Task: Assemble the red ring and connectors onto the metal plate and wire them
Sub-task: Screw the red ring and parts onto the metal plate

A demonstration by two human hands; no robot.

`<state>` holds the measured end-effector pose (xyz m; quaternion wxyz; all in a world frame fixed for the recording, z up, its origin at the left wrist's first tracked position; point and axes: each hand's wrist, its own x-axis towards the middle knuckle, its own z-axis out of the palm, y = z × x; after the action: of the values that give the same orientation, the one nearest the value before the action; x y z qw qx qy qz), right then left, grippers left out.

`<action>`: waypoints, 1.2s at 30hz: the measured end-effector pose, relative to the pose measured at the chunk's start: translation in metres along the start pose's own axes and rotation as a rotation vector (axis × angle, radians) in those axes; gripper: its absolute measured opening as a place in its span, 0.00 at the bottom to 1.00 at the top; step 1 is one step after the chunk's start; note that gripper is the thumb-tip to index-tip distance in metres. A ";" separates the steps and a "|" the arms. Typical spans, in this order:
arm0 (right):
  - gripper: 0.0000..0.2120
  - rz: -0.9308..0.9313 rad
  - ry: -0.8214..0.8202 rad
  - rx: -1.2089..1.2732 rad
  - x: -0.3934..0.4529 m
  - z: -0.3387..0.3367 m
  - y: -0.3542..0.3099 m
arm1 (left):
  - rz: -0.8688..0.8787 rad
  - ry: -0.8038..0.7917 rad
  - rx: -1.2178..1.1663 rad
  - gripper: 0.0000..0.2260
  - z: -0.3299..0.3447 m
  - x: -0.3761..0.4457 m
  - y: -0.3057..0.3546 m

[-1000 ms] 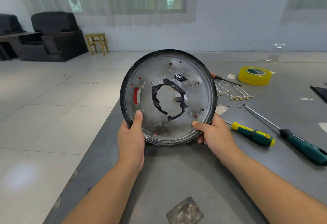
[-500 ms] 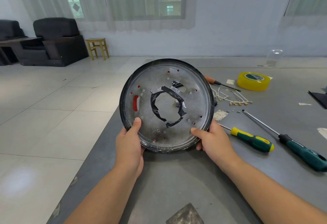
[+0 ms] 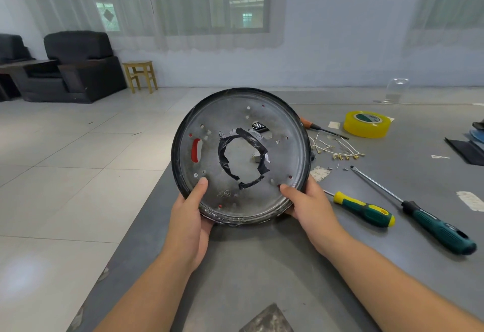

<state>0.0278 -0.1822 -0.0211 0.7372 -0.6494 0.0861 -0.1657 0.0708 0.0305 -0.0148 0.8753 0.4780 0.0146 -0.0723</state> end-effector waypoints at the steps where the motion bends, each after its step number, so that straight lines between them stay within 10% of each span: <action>1: 0.16 -0.004 0.007 0.002 -0.001 0.001 -0.001 | -0.007 -0.010 0.011 0.16 0.000 0.000 0.000; 13: 0.19 0.034 0.037 -0.180 -0.012 -0.011 -0.020 | -0.163 -0.114 0.057 0.26 0.000 -0.012 0.023; 17: 0.29 -0.172 -0.016 -0.597 -0.020 -0.032 -0.040 | -0.207 -0.057 0.084 0.18 -0.001 -0.011 0.025; 21: 0.16 -0.524 0.261 -1.422 -0.022 -0.081 -0.040 | -0.198 0.020 0.051 0.16 0.002 -0.013 0.018; 24: 0.16 -0.306 0.244 -1.766 -0.027 -0.102 -0.033 | -0.144 0.065 0.039 0.19 0.001 -0.012 0.011; 31: 0.12 -0.190 0.115 -1.728 -0.028 -0.089 -0.024 | -0.061 0.067 0.119 0.18 -0.006 -0.012 0.005; 36: 0.13 -0.149 0.087 -1.170 -0.033 -0.074 -0.023 | -0.030 0.067 0.147 0.17 -0.008 -0.013 0.002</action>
<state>-0.0315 -0.2414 -0.0119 0.2385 -0.9450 0.1475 -0.1686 0.0581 0.0396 -0.0161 0.8355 0.5430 0.0458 -0.0704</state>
